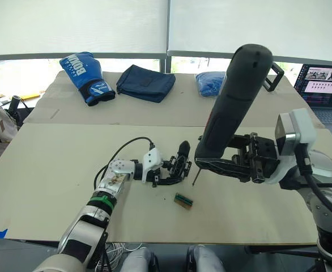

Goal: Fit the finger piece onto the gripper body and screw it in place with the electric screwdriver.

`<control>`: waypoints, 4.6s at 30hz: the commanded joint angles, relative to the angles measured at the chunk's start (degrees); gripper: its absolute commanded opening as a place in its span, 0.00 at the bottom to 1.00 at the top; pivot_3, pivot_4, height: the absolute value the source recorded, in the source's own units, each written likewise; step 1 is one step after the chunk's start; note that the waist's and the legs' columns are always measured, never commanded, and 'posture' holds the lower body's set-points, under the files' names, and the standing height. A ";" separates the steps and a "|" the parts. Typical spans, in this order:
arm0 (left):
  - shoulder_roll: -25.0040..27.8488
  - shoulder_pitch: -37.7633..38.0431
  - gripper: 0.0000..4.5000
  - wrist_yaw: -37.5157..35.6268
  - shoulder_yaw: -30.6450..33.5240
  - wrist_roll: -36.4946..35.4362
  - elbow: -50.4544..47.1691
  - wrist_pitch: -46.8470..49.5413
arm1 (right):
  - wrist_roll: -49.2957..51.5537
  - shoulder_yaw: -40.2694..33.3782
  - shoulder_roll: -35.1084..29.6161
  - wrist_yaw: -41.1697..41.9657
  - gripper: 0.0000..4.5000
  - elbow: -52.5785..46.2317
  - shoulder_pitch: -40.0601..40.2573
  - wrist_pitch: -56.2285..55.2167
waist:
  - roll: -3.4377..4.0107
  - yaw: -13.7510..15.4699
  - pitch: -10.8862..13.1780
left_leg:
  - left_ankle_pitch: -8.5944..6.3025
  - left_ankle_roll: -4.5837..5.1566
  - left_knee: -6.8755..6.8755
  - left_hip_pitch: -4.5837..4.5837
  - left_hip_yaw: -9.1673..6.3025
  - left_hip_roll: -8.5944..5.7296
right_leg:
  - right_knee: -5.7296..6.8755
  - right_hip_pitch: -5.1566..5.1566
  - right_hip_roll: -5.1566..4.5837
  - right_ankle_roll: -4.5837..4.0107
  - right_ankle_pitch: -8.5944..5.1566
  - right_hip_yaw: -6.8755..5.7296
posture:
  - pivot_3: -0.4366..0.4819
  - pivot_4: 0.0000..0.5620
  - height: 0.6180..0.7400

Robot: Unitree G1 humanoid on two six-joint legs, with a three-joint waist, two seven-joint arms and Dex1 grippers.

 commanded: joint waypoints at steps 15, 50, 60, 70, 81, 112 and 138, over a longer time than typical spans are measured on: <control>0.11 11.82 0.99 9.32 0.22 1.07 -19.33 8.38 | 1.61 -1.52 0.07 -0.28 0.43 -1.06 -2.78 -0.69 | 0.01 -0.16 0.00 | -0.03 0.04 0.07 0.03 -0.03 0.03 | 0.04 0.02 -0.02 0.01 0.01 0.04 | 0.48 0.27 1.00; -1.45 15.33 0.50 18.73 -2.48 4.00 -23.91 11.42 | 3.23 -1.17 0.61 -1.16 0.43 -1.32 -4.84 0.11 | 0.02 0.11 -0.01 | -0.07 0.11 0.14 0.03 -0.05 0.02 | 0.04 0.07 -0.17 0.06 0.04 0.02 | 0.48 0.27 1.00; -1.21 9.28 0.50 11.27 -2.05 2.13 -14.55 9.78 | 3.76 -1.39 0.12 -0.52 0.43 -1.12 -4.28 0.49 | 0.02 0.44 -0.01 | -0.10 0.16 0.21 0.01 -0.06 0.00 | 0.03 0.10 -0.20 0.08 0.05 -0.04 | 0.48 0.27 1.00; -1.93 2.91 0.50 8.96 -1.40 2.85 -3.59 4.83 | 3.81 -1.48 0.03 -0.37 0.43 -1.44 -3.37 0.57 | 0.01 0.57 -0.01 | -0.16 0.27 0.43 -0.05 -0.08 0.00 | 0.03 0.14 -0.22 0.14 0.13 -0.04 | 0.48 0.27 1.00; -0.69 9.07 0.99 10.85 -0.08 1.44 -13.50 7.74 | 4.21 -1.64 -0.10 -0.68 0.43 -1.61 -2.78 0.63 | 0.02 -0.23 -0.01 | -0.18 0.28 0.41 -0.05 -0.10 0.05 | 0.04 0.10 -0.28 0.15 0.14 0.00 | 0.48 0.27 1.00; -2.61 13.26 0.50 16.41 -3.39 3.24 -21.22 11.66 | 5.14 -0.62 0.65 -2.16 0.43 -1.35 -5.80 2.01 | 0.02 0.11 -0.01 | -0.18 0.29 0.40 -0.09 -0.10 0.04 | -0.03 0.09 -0.29 0.15 0.14 0.00 | 0.48 0.27 1.00; -1.98 13.26 0.50 16.03 -4.35 3.23 -21.46 14.05 | -12.99 10.92 10.52 3.08 0.43 11.12 -18.26 -4.28 | 0.03 0.20 -0.02 | -0.20 0.33 0.48 -0.23 -0.12 -0.02 | -0.05 0.08 -0.24 0.15 0.16 -0.20 | 0.48 0.27 1.00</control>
